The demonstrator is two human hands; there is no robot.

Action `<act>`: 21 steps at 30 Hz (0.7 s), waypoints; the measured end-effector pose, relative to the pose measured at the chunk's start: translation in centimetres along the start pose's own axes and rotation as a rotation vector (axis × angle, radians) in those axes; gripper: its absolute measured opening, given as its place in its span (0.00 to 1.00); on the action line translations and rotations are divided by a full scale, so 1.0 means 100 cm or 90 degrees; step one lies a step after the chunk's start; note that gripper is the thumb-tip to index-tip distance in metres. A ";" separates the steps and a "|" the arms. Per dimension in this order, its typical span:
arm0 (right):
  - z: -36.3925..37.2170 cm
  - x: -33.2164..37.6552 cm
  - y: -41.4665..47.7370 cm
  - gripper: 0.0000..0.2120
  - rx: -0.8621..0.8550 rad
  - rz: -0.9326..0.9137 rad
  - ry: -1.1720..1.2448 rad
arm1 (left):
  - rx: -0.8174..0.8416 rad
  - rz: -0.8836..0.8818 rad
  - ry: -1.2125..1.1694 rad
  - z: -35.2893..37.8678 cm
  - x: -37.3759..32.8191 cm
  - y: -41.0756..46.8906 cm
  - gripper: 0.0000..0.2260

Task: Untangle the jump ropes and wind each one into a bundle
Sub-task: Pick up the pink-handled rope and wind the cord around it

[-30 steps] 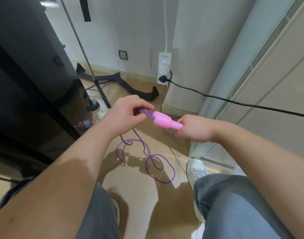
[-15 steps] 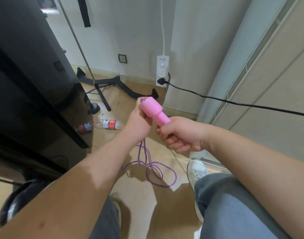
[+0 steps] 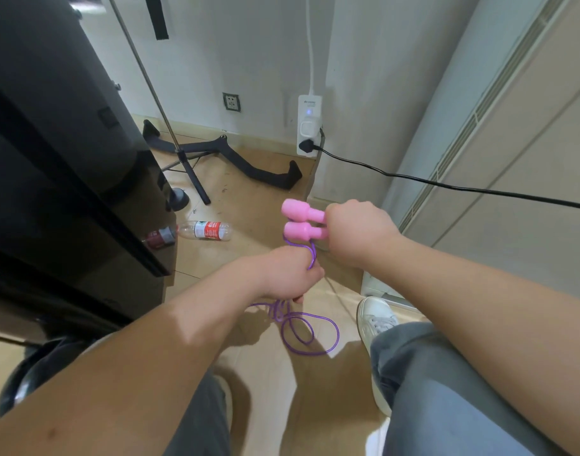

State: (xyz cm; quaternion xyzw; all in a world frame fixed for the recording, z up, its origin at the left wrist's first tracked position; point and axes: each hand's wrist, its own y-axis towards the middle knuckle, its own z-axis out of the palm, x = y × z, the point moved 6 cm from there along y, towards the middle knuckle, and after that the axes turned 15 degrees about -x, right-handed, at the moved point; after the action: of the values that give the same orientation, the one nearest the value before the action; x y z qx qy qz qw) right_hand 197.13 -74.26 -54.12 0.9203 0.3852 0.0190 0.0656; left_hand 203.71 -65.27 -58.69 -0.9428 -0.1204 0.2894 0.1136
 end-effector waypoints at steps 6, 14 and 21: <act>0.013 0.016 -0.005 0.03 0.060 -0.153 -0.108 | -0.129 0.148 0.208 -0.031 -0.005 -0.006 0.23; 0.019 0.040 -0.023 0.07 0.081 -0.377 -0.024 | -0.320 0.143 -0.046 -0.076 0.027 -0.001 0.23; -0.012 0.030 -0.013 0.08 -0.107 -0.185 0.306 | -0.313 -0.077 -0.351 -0.074 0.056 0.013 0.20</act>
State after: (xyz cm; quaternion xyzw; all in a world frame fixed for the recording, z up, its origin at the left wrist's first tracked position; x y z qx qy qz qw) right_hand 198.19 -71.09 -53.11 0.8160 0.5145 0.2588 0.0503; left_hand 212.64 -65.90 -55.95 -0.8198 -0.2682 0.4874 -0.1358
